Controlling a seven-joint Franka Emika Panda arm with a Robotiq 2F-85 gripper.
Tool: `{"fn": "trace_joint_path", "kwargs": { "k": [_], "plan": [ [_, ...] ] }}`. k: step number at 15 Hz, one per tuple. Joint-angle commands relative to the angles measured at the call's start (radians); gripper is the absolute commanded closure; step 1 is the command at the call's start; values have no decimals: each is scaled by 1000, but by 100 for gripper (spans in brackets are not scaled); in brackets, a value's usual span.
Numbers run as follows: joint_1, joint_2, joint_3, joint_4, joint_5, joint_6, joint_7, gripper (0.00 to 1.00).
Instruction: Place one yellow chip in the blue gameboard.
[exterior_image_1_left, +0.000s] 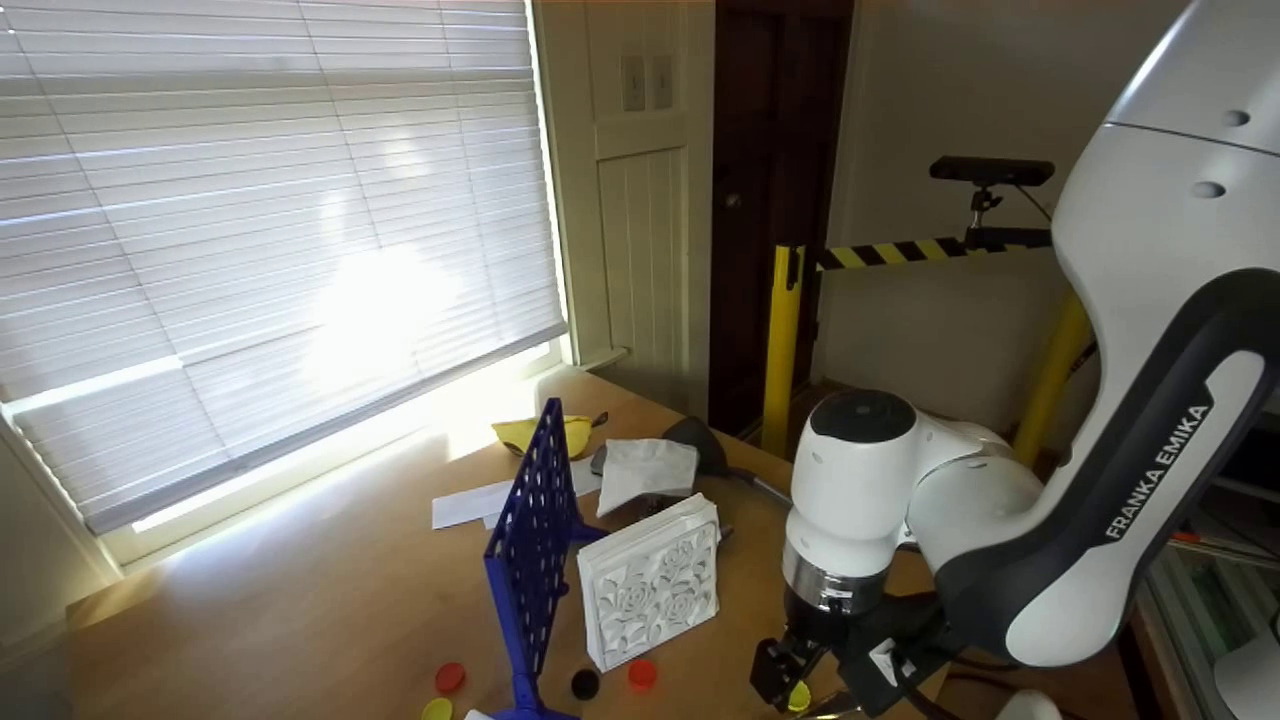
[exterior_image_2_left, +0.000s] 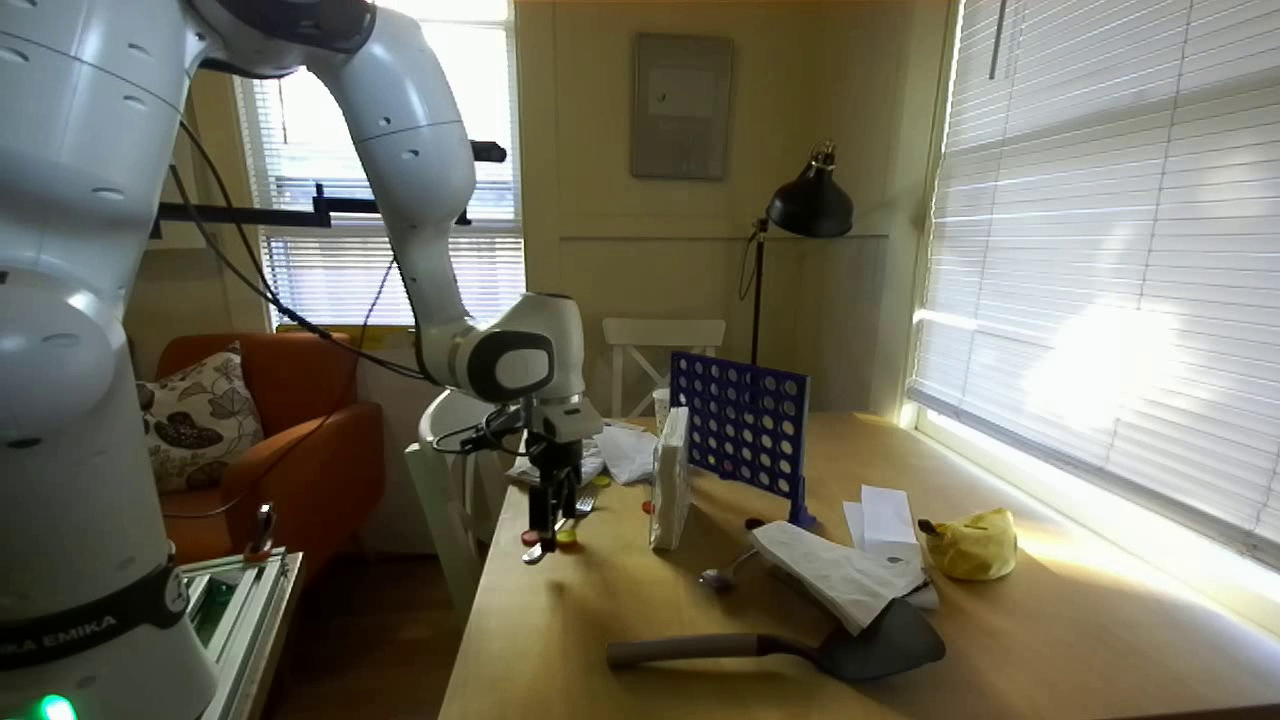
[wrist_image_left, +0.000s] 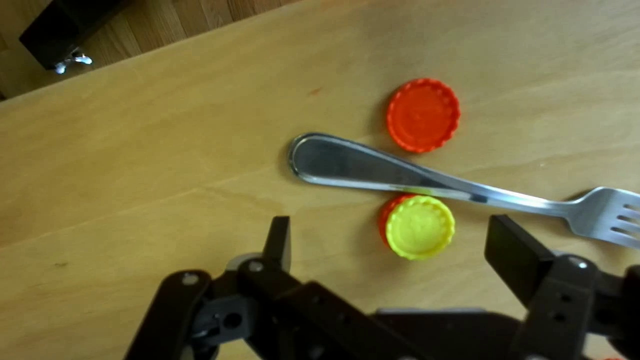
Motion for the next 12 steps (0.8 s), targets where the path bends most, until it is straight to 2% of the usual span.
{"fn": "trace_joint_path", "kwargs": {
  "k": [1,5,12],
  "plan": [
    [37,45,-35,39,-33,14,71,0],
    [62,66,-61,74,-41,4,100,0],
    [87,84,-65,105,-40,-14,118,2]
  ]
}}
